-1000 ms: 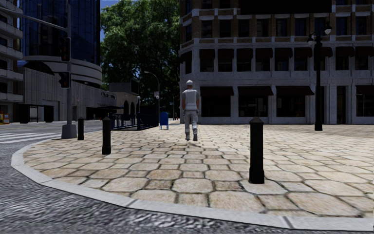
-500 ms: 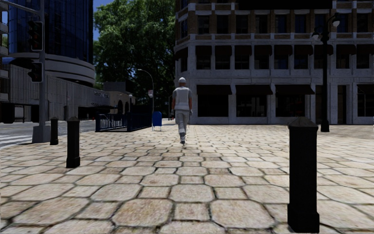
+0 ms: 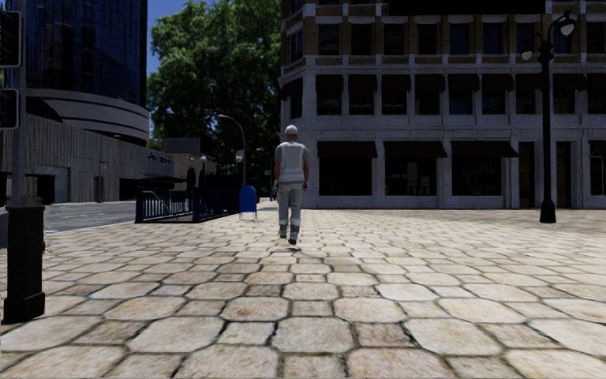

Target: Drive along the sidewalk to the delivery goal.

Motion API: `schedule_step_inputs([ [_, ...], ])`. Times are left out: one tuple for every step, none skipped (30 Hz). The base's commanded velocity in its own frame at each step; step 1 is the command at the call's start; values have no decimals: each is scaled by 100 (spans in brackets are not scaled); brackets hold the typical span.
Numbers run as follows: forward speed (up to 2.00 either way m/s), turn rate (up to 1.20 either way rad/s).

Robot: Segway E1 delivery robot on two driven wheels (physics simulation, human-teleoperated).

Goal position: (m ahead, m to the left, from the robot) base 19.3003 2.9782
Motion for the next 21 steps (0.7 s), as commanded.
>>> schedule_step_inputs([
  [199, -28],
  [198, -29],
  [198, -29],
  [197, -31],
  [197, -31],
  [196, -32],
  [196, -32],
  [196, -33],
  [196, -35],
  [196, -36],
  [196, -36],
  [196, -36],
  [196, -36],
  [196, -36],
  [196, -36],
  [195, -36],
  [195, -36],
  [195, -36],
  [195, -36],
  [195, -36],
  [195, -36],
])
